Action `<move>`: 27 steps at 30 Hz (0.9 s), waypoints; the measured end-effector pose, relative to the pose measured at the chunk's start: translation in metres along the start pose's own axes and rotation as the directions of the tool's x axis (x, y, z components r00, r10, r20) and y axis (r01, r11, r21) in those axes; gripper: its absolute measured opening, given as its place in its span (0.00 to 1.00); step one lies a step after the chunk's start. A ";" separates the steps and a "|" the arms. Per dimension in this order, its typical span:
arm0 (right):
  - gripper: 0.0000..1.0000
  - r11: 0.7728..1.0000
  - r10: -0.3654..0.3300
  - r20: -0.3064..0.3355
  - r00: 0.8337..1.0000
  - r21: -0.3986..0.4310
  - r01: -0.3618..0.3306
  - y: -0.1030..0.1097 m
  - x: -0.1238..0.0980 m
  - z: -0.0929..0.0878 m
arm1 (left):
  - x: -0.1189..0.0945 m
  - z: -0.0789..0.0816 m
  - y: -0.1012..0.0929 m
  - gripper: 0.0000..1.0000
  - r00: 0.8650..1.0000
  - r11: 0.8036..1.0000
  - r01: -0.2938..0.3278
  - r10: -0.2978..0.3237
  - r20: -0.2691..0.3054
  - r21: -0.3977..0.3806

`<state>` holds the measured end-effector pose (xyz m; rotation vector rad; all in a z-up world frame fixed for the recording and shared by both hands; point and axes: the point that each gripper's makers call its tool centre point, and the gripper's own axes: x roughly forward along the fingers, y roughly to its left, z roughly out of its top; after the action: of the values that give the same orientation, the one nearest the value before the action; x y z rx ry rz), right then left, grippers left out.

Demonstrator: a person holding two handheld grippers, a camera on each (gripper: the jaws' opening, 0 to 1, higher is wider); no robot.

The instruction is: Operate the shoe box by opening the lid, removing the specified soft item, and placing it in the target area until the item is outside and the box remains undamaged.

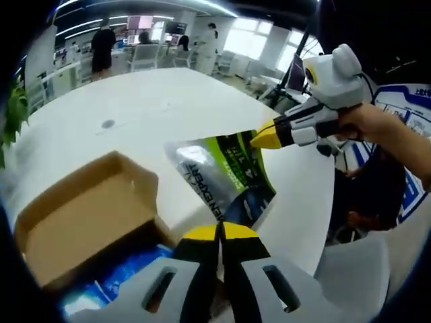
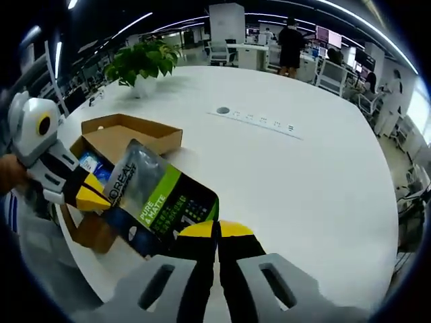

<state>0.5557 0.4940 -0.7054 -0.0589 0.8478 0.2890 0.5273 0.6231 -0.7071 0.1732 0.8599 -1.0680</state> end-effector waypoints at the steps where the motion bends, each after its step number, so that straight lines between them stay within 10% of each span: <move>1: 0.00 1.000 0.001 -0.002 1.000 0.002 -0.001 0.000 0.002 0.000 | 0.001 -0.001 0.001 0.00 1.000 1.000 -0.006 0.006 -0.008 0.008; 27: 0.00 1.000 0.009 -0.060 0.998 0.027 -0.007 -0.012 0.047 -0.020 | 0.034 -0.013 0.010 0.00 0.983 0.968 -0.047 0.089 -0.160 0.246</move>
<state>0.5738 0.4897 -0.7548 -0.0392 0.9117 0.2843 0.5351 0.6107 -0.7421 0.5018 0.8679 -1.1024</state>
